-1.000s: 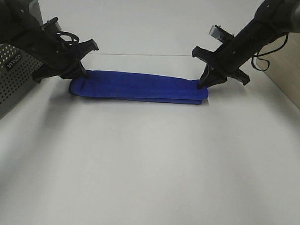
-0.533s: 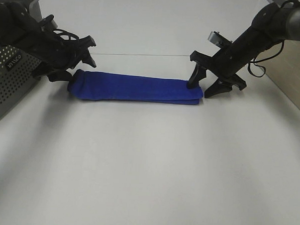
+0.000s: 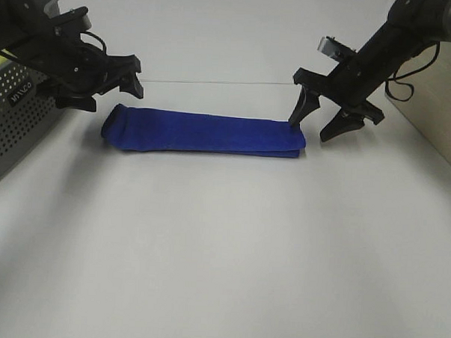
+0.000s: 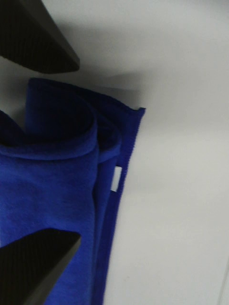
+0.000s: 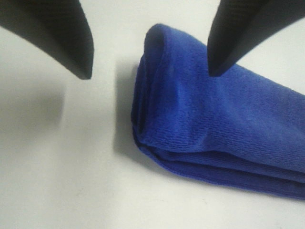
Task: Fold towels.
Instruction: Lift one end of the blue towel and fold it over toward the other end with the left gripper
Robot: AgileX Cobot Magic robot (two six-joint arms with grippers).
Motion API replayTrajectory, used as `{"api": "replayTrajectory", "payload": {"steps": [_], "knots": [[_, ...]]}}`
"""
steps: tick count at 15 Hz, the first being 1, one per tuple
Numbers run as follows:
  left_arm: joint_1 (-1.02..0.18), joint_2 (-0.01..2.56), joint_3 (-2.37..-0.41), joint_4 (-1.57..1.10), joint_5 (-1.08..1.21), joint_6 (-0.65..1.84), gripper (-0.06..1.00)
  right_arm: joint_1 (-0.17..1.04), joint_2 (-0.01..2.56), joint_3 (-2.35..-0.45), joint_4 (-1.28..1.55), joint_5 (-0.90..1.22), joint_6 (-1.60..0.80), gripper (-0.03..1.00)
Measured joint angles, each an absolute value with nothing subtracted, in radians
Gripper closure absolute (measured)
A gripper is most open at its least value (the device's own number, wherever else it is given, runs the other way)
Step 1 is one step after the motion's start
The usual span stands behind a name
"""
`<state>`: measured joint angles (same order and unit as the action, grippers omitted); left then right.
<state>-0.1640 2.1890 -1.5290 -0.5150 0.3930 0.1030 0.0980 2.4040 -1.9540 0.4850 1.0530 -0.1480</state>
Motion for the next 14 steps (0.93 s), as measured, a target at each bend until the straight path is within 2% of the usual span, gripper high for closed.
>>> {"api": "replayTrajectory", "payload": {"steps": [6, 14], "knots": [[-0.164, 2.190, -1.529, -0.354, 0.503, 0.126, 0.11, 0.098, 2.360, -1.954, 0.450, 1.053, -0.147, 0.32], [-0.164, 2.257, -1.529, -0.352, 0.349, 0.131, 0.11, 0.098, 2.360, -1.954, 0.450, 1.046, -0.147, 0.32]]}}
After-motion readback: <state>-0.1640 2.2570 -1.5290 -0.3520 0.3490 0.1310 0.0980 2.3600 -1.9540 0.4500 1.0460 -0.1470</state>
